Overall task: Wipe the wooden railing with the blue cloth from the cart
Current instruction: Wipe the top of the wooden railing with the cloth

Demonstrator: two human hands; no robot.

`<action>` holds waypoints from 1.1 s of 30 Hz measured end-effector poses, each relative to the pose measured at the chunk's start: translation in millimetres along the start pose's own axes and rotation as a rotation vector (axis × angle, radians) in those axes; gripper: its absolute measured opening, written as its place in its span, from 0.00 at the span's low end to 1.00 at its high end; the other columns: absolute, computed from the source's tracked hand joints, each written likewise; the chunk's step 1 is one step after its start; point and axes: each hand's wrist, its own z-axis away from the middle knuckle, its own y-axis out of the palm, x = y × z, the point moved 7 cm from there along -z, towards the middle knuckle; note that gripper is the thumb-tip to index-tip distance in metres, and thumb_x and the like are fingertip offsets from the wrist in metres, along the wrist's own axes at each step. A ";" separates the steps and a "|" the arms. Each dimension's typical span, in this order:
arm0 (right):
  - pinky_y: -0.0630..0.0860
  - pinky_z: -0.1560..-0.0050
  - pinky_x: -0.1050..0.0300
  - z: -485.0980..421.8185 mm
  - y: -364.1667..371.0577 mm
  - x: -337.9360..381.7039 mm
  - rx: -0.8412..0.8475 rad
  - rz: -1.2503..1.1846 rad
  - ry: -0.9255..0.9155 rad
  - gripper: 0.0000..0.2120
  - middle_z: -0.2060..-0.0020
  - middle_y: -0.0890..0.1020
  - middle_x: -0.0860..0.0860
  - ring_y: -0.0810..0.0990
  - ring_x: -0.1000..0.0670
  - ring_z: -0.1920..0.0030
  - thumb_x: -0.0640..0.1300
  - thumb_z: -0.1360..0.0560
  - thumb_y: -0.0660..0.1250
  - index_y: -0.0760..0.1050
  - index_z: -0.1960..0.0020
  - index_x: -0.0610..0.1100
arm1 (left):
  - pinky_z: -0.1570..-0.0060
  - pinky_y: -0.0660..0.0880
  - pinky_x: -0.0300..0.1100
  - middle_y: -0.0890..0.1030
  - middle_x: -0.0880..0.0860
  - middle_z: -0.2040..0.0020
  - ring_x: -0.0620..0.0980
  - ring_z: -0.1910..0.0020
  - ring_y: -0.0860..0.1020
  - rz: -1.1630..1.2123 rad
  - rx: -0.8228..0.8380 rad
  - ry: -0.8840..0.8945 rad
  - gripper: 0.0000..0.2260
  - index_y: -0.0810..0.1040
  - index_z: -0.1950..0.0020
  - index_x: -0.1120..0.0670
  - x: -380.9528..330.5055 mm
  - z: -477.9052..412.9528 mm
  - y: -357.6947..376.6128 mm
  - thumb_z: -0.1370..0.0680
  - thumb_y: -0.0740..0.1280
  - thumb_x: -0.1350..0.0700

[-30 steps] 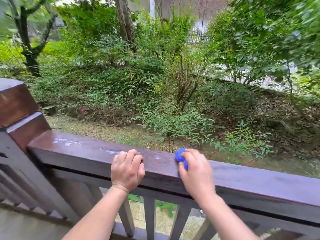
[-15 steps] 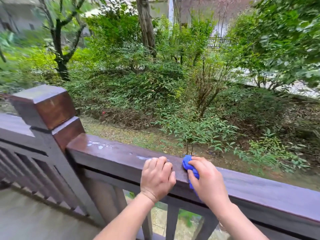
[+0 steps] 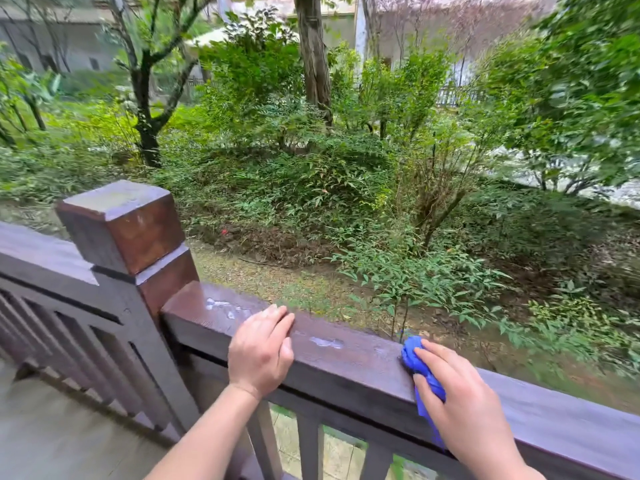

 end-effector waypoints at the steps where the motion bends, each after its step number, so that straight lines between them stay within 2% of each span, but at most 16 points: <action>1: 0.74 0.46 0.56 -1.5 -1.6 -3.9 0.002 0.017 -0.005 0.20 0.43 0.82 0.52 0.78 0.51 0.44 0.38 0.35 0.78 0.81 0.45 0.45 | 0.42 0.78 0.54 0.83 0.55 0.41 0.57 0.41 0.82 0.007 -0.009 -0.002 0.18 0.84 0.42 0.57 1.3 0.2 1.4 0.24 0.58 0.55; 3: 0.75 0.47 0.57 -11.7 -5.3 -8.6 -0.009 0.017 0.045 0.18 0.46 0.84 0.48 0.81 0.46 0.47 0.35 0.36 0.78 0.82 0.47 0.42 | 0.43 0.79 0.54 0.84 0.55 0.41 0.57 0.41 0.82 0.009 -0.027 0.006 0.18 0.84 0.42 0.56 1.5 -1.2 0.5 0.24 0.58 0.55; 6: 0.75 0.44 0.54 -17.6 1.7 7.1 -0.019 0.025 0.085 0.17 0.47 0.84 0.44 0.82 0.42 0.48 0.33 0.36 0.77 0.82 0.48 0.39 | 0.44 0.79 0.54 0.84 0.55 0.41 0.57 0.42 0.82 0.004 -0.048 0.017 0.19 0.84 0.42 0.56 3.3 0.5 2.3 0.23 0.56 0.54; 10: 0.66 0.41 0.67 3.2 11.3 23.7 0.036 -0.001 -0.097 0.18 0.45 0.83 0.48 0.80 0.48 0.46 0.38 0.35 0.77 0.81 0.45 0.44 | 0.44 0.79 0.54 0.83 0.55 0.41 0.57 0.42 0.82 -0.020 -0.089 0.024 0.21 0.84 0.42 0.56 4.0 1.8 3.8 0.20 0.53 0.52; 11: 0.66 0.42 0.67 3.1 9.4 19.9 0.042 0.000 -0.108 0.18 0.44 0.83 0.49 0.80 0.49 0.46 0.39 0.34 0.77 0.81 0.45 0.44 | 0.44 0.79 0.54 0.83 0.55 0.41 0.57 0.42 0.82 -0.020 -0.089 0.024 0.21 0.84 0.42 0.56 3.3 1.6 3.4 0.20 0.53 0.52; 14: 0.75 0.44 0.56 -16.7 5.9 8.3 0.019 0.024 0.009 0.16 0.46 0.84 0.46 0.82 0.44 0.47 0.36 0.34 0.76 0.82 0.47 0.41 | 0.43 0.78 0.53 0.83 0.56 0.40 0.58 0.41 0.82 -0.025 -0.075 0.016 0.19 0.84 0.42 0.56 3.4 0.8 2.7 0.22 0.55 0.54; 16: 0.77 0.46 0.50 -27.7 8.6 18.8 -0.016 0.017 0.077 0.15 0.48 0.84 0.43 0.82 0.40 0.49 0.33 0.35 0.75 0.82 0.48 0.39 | 0.42 0.78 0.53 0.83 0.56 0.40 0.58 0.41 0.81 -0.034 -0.069 0.010 0.19 0.84 0.42 0.56 3.5 1.0 3.0 0.23 0.57 0.55; 18: 0.77 0.45 0.50 -22.3 16.0 39.7 -0.013 0.001 0.006 0.16 0.48 0.84 0.43 0.82 0.41 0.49 0.33 0.36 0.76 0.82 0.48 0.39 | 0.41 0.77 0.53 0.83 0.56 0.40 0.58 0.41 0.81 -0.032 -0.059 0.003 0.19 0.84 0.42 0.56 3.4 1.8 3.3 0.24 0.57 0.55; 21: 0.74 0.41 0.57 3.5 21.5 46.1 0.058 -0.020 -0.161 0.18 0.44 0.82 0.47 0.80 0.47 0.45 0.38 0.33 0.76 0.80 0.44 0.42 | 0.40 0.75 0.52 0.83 0.55 0.40 0.57 0.41 0.81 -0.049 -0.056 -0.008 0.19 0.83 0.42 0.56 4.8 1.2 4.8 0.22 0.55 0.54; 22: 0.73 0.41 0.57 6.0 17.1 38.4 0.058 -0.017 -0.165 0.18 0.44 0.82 0.48 0.79 0.48 0.44 0.39 0.32 0.76 0.80 0.44 0.43 | 0.40 0.75 0.52 0.83 0.55 0.40 0.57 0.41 0.81 -0.050 -0.051 -0.011 0.20 0.83 0.41 0.55 5.1 1.8 5.5 0.21 0.53 0.53; 25: 0.76 0.44 0.53 -14.0 6.1 11.8 0.024 0.019 -0.007 0.15 0.47 0.83 0.45 0.81 0.43 0.47 0.35 0.33 0.75 0.81 0.47 0.40 | 0.39 0.74 0.51 0.83 0.55 0.39 0.57 0.40 0.80 -0.045 -0.029 -0.019 0.22 0.83 0.41 0.55 6.5 1.7 7.6 0.20 0.51 0.51; 27: 0.77 0.45 0.50 -31.3 10.7 18.9 0.005 0.033 0.075 0.13 0.48 0.83 0.43 0.81 0.40 0.49 0.34 0.33 0.73 0.81 0.48 0.38 | 0.39 0.74 0.51 0.82 0.54 0.39 0.57 0.40 0.80 -0.040 -0.018 -0.029 0.22 0.82 0.41 0.55 7.4 0.7 9.0 0.20 0.50 0.51; 30: 0.76 0.44 0.53 -27.4 27.8 58.4 0.034 -0.005 -0.066 0.15 0.48 0.83 0.44 0.81 0.42 0.48 0.35 0.34 0.75 0.81 0.48 0.40 | 0.39 0.74 0.51 0.82 0.55 0.39 0.57 0.40 0.80 -0.034 -0.019 -0.035 0.23 0.82 0.41 0.55 7.8 2.6 8.3 0.19 0.49 0.50; 33: 0.73 0.41 0.58 -8.0 27.4 60.2 0.093 -0.031 -0.226 0.16 0.44 0.82 0.49 0.79 0.48 0.44 0.41 0.32 0.74 0.80 0.44 0.44 | 0.38 0.74 0.51 0.82 0.55 0.39 0.57 0.40 0.80 -0.044 -0.004 -0.037 0.23 0.82 0.40 0.54 8.0 3.0 8.1 0.19 0.49 0.50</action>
